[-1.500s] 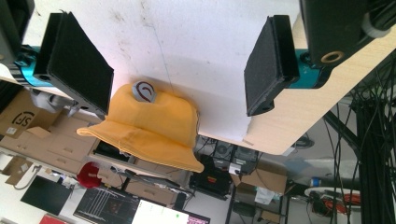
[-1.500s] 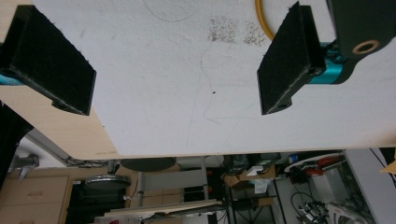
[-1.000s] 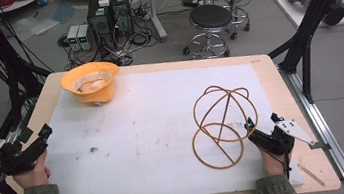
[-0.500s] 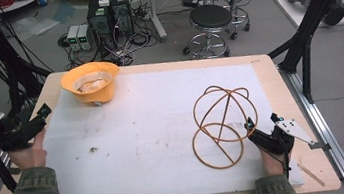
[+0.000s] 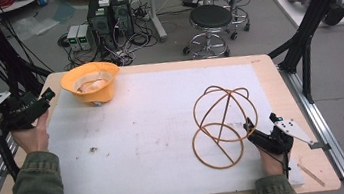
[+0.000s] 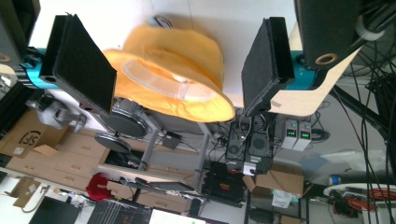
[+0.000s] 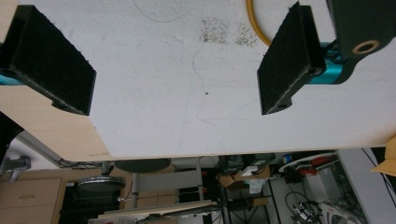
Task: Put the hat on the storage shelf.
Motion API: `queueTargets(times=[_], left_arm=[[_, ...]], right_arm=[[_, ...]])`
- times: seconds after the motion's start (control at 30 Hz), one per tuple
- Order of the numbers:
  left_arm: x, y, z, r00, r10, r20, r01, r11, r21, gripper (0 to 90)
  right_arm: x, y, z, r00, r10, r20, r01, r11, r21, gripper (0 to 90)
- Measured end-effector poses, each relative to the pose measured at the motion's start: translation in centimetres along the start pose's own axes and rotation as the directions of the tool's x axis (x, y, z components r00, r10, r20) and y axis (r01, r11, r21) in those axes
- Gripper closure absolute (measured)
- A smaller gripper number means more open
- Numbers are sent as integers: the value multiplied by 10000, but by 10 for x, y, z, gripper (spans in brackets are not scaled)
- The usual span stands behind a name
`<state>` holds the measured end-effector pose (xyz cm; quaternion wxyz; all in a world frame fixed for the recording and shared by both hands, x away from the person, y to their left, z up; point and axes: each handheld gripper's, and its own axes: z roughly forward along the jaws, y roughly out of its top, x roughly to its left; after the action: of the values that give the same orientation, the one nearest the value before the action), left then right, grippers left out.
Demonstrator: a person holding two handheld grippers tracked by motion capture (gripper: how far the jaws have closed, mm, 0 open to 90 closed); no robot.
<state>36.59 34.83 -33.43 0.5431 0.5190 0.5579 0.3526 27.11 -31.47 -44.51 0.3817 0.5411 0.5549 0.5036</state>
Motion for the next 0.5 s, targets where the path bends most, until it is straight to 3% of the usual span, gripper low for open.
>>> queueTargets(times=[0.23,0.5], left_arm=[[-2,16,26,9992,392,-98,-389,9989,252,261],[3,16,50,9996,204,-190,-193,9984,527,254]], right_arm=[[1,0,0,10000,19,-31,-19,10000,15,106],[1,0,-1,9997,136,-182,-137,9999,-51,105]])
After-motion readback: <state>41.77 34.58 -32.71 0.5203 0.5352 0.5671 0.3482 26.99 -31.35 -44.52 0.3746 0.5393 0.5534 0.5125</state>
